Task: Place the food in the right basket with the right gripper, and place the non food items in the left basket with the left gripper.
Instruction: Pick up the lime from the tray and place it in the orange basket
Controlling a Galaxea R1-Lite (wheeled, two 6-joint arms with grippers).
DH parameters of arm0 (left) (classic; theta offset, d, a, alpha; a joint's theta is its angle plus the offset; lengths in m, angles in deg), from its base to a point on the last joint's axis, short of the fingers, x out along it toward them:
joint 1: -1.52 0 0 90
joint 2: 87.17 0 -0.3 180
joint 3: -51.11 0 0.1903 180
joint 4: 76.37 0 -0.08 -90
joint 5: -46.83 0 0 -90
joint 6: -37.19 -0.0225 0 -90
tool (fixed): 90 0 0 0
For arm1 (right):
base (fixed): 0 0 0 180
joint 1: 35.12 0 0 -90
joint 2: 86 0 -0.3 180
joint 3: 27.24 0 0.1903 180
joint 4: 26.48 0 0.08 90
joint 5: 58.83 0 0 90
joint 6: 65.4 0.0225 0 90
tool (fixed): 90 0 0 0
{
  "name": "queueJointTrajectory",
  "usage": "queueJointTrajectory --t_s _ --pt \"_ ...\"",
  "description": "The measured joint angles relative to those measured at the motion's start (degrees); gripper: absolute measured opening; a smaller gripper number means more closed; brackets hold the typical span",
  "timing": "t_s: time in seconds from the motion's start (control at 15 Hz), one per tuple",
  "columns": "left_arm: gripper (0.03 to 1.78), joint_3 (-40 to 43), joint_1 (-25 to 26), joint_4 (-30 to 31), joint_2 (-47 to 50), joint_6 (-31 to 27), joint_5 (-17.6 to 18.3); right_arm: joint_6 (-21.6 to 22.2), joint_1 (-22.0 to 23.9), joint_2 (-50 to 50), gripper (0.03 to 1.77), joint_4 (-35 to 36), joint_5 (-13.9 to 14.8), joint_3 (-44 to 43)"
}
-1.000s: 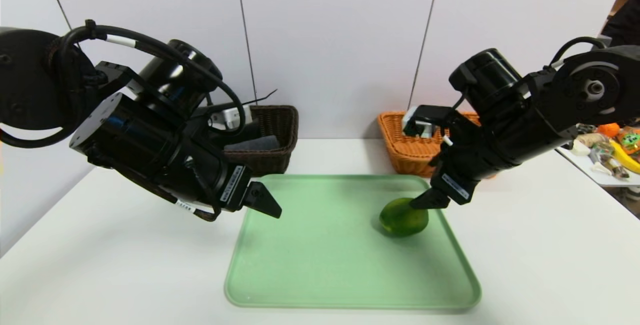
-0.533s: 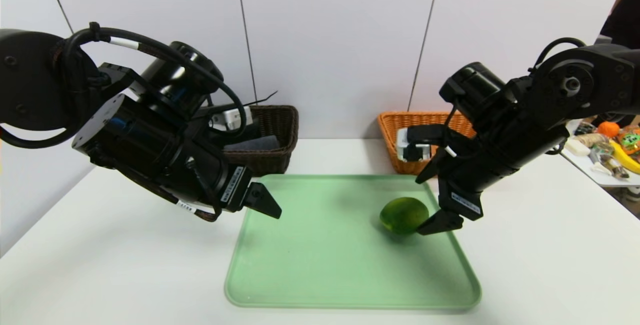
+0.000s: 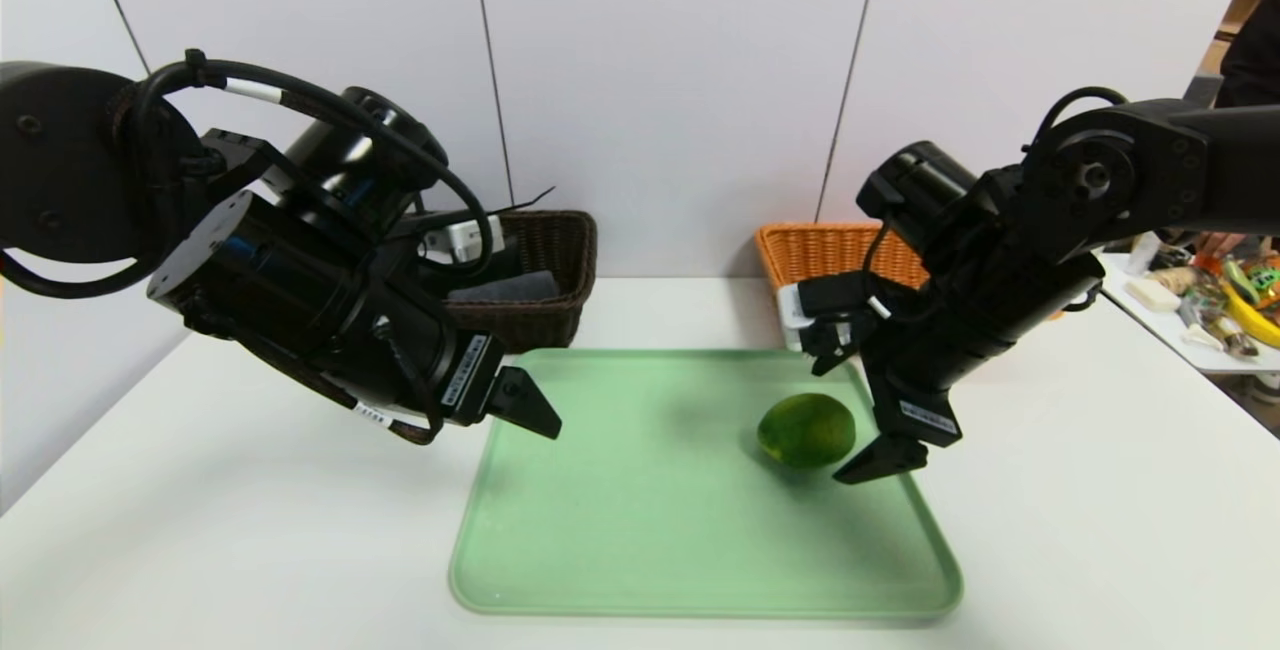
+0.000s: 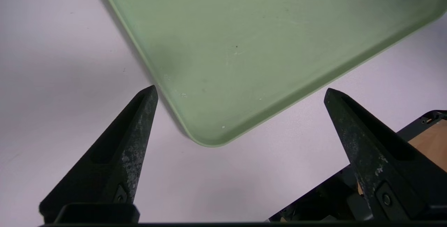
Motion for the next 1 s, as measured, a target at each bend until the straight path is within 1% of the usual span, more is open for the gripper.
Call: queueJointTrajectory --t_s 0.2,1.0 --pt "1.69 0.0 0.0 0.0 0.0 0.0 -0.5 -3.7 0.0 -1.2 1.69 0.1 0.0 -0.4" --pt "1.69 0.5 0.3 0.0 0.2 0.1 -0.4 -3.8 -0.5 -7.2 1.70 0.4 -0.4 -1.7"
